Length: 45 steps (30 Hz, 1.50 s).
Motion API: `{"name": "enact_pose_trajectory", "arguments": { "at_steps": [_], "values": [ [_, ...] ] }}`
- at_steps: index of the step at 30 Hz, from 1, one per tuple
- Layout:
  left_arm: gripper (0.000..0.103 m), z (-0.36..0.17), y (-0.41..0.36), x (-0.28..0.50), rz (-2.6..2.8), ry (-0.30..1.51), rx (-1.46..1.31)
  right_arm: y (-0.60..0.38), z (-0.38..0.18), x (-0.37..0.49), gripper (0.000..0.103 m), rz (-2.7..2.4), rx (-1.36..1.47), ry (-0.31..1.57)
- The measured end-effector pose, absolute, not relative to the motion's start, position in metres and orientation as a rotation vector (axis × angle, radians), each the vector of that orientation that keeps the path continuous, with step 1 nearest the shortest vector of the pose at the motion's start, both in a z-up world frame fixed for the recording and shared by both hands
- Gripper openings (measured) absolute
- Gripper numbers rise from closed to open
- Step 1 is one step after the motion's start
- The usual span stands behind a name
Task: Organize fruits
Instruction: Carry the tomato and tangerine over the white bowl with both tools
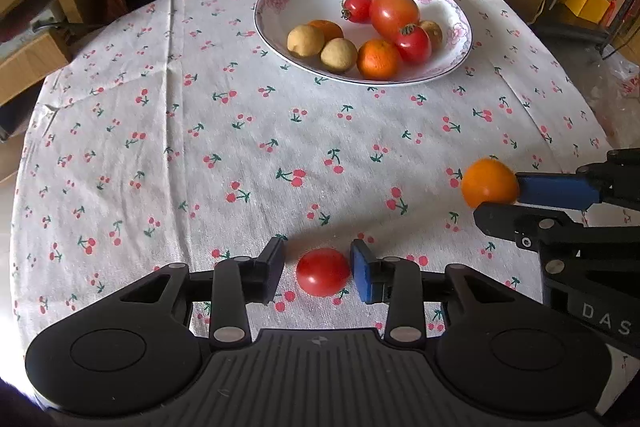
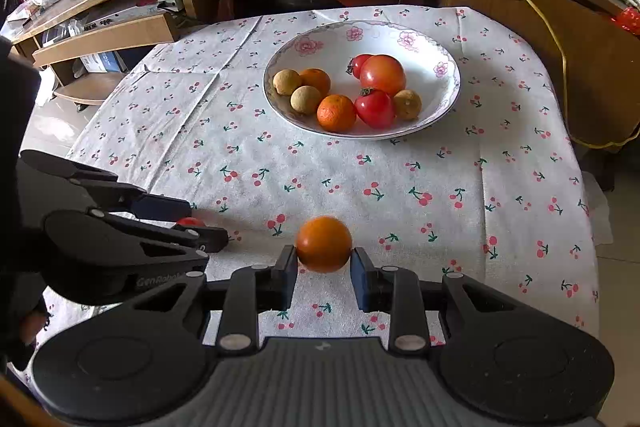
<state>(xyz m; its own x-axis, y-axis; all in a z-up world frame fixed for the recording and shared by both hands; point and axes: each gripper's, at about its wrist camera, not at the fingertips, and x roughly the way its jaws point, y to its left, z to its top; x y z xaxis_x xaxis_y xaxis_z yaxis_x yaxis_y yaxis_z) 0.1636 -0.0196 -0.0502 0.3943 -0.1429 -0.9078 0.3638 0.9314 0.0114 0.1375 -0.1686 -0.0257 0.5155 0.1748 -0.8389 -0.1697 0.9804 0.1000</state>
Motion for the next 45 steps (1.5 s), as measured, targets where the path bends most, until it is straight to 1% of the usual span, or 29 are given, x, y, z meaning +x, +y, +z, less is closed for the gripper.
{"name": "enact_pose_trajectory", "arguments": {
  "at_steps": [1,2,6,9,17,21,22,26,29,31,45],
  "values": [
    [0.036,-0.05,-0.02,0.163,-0.325,1.119,0.224,-0.169,-0.025,0.138,0.03,0.206,0.006,1.006],
    [0.034,-0.049,-0.02,0.162,-0.332,1.12,0.224,-0.169,-0.024,0.137,0.03,0.207,0.007,1.003],
    [0.034,-0.045,-0.025,0.156,-0.343,1.111,0.251,-0.168,-0.02,0.136,0.029,0.206,-0.003,0.986],
    [0.034,-0.043,-0.024,0.155,-0.337,1.11,0.246,-0.171,-0.02,0.134,0.026,0.208,-0.001,0.988],
    [0.034,-0.042,-0.02,0.156,-0.335,1.118,0.229,-0.184,-0.024,0.136,0.026,0.213,0.061,1.021],
    [0.038,-0.046,-0.019,0.156,-0.337,1.131,0.226,-0.179,-0.03,0.138,0.027,0.232,0.047,1.042],
    [0.04,-0.047,-0.019,0.156,-0.335,1.134,0.223,-0.176,-0.034,0.14,0.028,0.23,0.039,1.053],
    [0.041,-0.048,-0.018,0.156,-0.34,1.122,0.227,-0.169,-0.038,0.145,0.029,0.236,0.023,1.041],
    [0.039,-0.048,-0.019,0.154,-0.342,1.117,0.236,-0.165,-0.037,0.146,0.03,0.231,0.005,1.04],
    [0.035,-0.047,-0.021,0.153,-0.347,1.117,0.242,-0.163,-0.037,0.144,0.03,0.23,-0.008,1.036],
    [0.034,-0.027,-0.027,0.157,-0.351,1.057,0.222,-0.17,-0.014,0.135,0.03,0.224,0.01,0.962]
  ]
}}
